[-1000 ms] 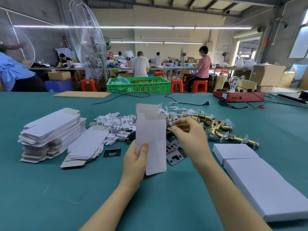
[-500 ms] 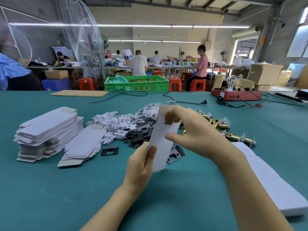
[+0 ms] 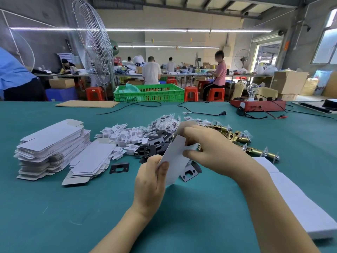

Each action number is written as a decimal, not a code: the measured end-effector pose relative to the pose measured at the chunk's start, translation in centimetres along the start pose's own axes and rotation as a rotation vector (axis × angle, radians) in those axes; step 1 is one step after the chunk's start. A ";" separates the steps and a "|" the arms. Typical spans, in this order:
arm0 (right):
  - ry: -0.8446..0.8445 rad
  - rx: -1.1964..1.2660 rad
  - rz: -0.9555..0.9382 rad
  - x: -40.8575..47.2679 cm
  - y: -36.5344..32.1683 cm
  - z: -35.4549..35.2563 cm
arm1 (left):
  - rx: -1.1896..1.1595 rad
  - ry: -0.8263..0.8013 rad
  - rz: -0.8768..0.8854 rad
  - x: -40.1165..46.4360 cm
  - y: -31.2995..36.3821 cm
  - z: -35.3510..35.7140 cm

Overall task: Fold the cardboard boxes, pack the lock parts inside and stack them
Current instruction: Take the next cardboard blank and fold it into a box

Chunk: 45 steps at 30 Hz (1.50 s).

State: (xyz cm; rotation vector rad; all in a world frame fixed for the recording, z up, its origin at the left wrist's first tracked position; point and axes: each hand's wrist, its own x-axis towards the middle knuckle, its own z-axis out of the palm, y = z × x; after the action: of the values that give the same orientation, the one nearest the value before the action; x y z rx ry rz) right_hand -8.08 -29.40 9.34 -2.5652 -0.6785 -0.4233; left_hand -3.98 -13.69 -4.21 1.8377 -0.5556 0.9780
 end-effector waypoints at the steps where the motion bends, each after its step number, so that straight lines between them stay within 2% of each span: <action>1: -0.006 -0.008 0.018 0.0 0.0 0.1 | 0.005 0.007 0.004 0.1 0.2 0.0; 4: 0.042 -0.055 0.043 0.1 -0.2 0.4 | 0.128 0.065 0.057 0.3 0.6 0.0; 7: 0.148 -0.014 0.057 0.2 -0.7 0.7 | 0.436 0.140 0.143 0.4 0.2 0.0; 9: 0.199 0.028 0.090 0.4 -1.1 1.0 | 0.605 0.146 0.192 0.3 0.0 0.1; 12: 0.243 0.079 0.182 0.6 -1.4 1.6 | 0.695 0.115 0.247 0.1 0.1 0.6; 16: 0.199 0.095 0.217 0.7 -1.5 1.9 | 0.690 0.109 0.196 -0.1 0.1 0.7; 21: 0.012 0.060 0.214 0.5 -1.3 1.5 | 0.621 0.077 0.224 0.0 -0.2 0.5; 25: 0.011 0.098 0.174 0.4 -1.4 1.5 | 0.608 0.075 0.207 0.3 -0.3 0.3; 36: 0.146 -0.033 0.108 0.9 -1.9 3.1 | 0.480 0.030 0.039 0.9 1.6 -0.2; 39: 0.340 0.075 0.091 0.9 -2.2 3.4 | 0.445 0.007 -0.097 0.9 2.2 -0.2; 42: 0.570 -0.078 0.178 1.1 -2.9 4.0 | 0.349 0.009 -0.300 1.1 2.4 -0.2; 44: 0.570 -0.092 0.199 1.2 -3.2 4.6 | 0.289 0.058 -0.389 1.3 2.4 -0.3; 45: 0.544 -0.007 0.205 1.4 -3.3 4.9 | 0.257 0.076 -0.426 1.4 2.4 -0.4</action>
State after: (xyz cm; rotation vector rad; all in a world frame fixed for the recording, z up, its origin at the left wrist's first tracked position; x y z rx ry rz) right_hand -7.85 -23.84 6.83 -2.3309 -0.2143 -0.9975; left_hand -5.08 -14.40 -1.73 2.0236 0.0170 0.8492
